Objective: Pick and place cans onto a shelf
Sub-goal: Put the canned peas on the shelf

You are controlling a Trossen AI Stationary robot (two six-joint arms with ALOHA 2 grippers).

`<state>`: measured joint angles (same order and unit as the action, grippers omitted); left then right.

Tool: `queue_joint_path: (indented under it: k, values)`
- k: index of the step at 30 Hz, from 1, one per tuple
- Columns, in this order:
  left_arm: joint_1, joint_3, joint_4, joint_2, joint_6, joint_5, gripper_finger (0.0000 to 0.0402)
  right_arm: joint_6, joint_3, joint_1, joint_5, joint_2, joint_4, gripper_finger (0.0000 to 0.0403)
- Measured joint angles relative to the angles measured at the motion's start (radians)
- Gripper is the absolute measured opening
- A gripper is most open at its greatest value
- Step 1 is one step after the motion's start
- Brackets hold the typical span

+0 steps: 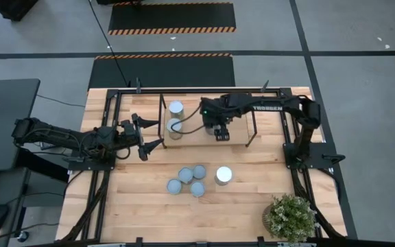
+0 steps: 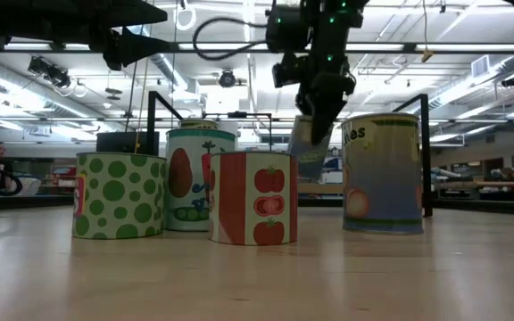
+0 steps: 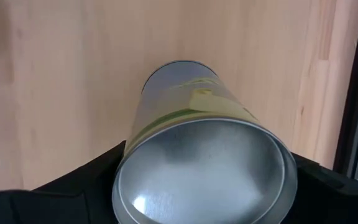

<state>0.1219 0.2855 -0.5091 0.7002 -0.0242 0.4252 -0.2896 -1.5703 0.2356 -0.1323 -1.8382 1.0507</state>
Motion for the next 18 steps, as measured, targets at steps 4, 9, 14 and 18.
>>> queue_joint_path:
  k: [4,9,14,18]
  values:
    - [-0.001,0.0,0.007,0.0,0.0,0.0,0.037,-0.019,0.0,0.038,0.004,-0.012,-0.01,0.0326]
    - [-0.001,0.0,0.008,0.0,0.0,0.0,0.037,-0.019,0.0,0.066,0.027,-0.017,-0.019,0.0336]
    - [-0.001,0.0,0.008,0.0,0.0,0.0,0.037,-0.018,0.0,0.076,0.049,-0.017,-0.03,0.0353]
    - [-0.001,0.0,0.008,0.0,0.0,0.0,0.037,-0.017,0.001,0.076,0.05,-0.017,-0.03,0.036]
